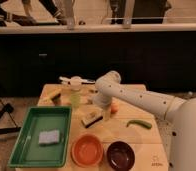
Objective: Place eraser in red bowl
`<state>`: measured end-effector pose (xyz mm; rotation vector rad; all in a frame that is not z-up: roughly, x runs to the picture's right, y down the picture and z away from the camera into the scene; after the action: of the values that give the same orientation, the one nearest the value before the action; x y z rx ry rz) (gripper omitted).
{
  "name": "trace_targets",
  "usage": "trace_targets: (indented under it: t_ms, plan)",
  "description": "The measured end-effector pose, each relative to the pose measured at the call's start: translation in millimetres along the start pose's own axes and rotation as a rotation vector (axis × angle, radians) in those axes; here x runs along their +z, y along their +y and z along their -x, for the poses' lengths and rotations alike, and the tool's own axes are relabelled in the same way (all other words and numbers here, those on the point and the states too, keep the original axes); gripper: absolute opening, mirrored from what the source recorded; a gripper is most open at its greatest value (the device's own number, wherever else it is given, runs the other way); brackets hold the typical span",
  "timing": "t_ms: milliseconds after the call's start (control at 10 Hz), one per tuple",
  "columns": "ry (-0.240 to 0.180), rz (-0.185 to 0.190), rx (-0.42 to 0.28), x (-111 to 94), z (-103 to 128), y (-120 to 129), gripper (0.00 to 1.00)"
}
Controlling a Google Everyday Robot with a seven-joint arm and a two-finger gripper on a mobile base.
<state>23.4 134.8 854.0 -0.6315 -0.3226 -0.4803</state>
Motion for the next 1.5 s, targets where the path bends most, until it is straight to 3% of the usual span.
trace_targets:
  t_ms: [500,1100,1500]
  plan:
    - [-0.012,0.044,0.031,27.1,6.7,-4.2,0.8]
    - [-0.019,0.063,0.021,42.9,17.0,-2.3,0.8]
    - [-0.009,0.069,0.014,45.9,16.0,-1.6,0.72]
